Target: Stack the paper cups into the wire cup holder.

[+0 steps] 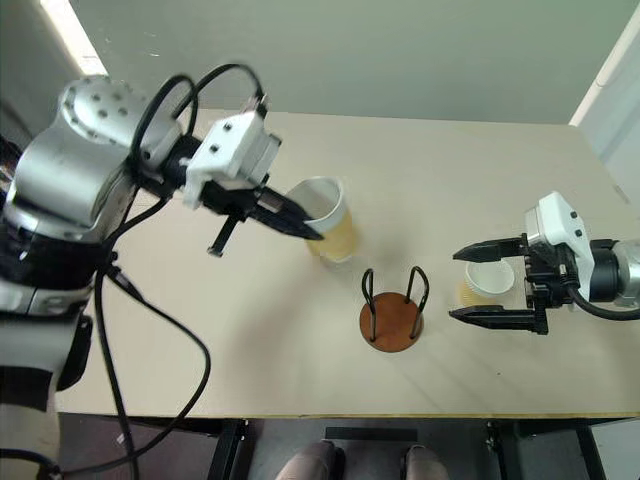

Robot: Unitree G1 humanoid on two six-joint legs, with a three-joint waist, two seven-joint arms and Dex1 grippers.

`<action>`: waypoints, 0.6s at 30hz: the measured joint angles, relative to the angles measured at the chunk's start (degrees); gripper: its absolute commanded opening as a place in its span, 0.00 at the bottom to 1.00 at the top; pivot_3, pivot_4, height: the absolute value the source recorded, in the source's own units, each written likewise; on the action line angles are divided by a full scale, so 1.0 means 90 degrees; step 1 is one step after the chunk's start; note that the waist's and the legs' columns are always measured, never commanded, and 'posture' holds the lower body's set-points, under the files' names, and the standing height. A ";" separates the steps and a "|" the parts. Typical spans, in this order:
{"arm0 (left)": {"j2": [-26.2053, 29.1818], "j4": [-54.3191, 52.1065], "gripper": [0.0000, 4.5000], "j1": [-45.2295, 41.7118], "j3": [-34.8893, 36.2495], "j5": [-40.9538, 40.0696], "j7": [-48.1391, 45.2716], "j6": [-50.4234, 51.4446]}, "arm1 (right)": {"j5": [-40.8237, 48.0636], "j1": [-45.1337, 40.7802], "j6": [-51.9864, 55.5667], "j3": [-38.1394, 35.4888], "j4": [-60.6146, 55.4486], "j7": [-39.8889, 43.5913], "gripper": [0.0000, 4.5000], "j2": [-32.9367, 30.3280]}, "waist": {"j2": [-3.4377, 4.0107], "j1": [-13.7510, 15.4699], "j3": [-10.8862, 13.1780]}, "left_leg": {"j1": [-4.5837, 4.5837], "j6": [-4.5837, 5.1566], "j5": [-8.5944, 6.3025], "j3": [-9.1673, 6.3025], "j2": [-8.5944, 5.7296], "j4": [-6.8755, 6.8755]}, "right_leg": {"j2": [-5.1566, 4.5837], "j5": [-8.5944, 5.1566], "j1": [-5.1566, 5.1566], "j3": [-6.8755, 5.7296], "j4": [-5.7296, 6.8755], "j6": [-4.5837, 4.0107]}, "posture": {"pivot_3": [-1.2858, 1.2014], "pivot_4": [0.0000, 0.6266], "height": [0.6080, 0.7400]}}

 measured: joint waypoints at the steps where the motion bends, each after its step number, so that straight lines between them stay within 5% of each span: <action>1: -0.0092 0.0105 0.01 -0.0118 -0.0109 -0.0065 -0.0001 -0.0028 | 0.0051 0.0042 0.0023 -0.0041 -0.0054 -0.0027 1.00 0.0000 | -0.0001 0.0002 0.0000 | -0.0002 0.0000 0.0000 0.0000 0.0002 -0.0001 | 0.0000 0.0000 -0.0001 0.0000 -0.0002 0.0000 | 0.52 0.24 1.00; 18: -0.1150 0.1512 0.01 -0.0942 -0.1842 -0.0502 -0.0003 -0.1443 | 0.0463 0.0511 0.0419 -0.0943 -0.0668 -0.0793 1.00 0.0007 | -0.0001 0.0022 0.0001 | -0.0019 0.0016 0.0006 0.0003 -0.0001 0.0019 | -0.0001 0.0014 -0.0001 0.0002 -0.0011 0.0024 | 0.52 0.24 1.00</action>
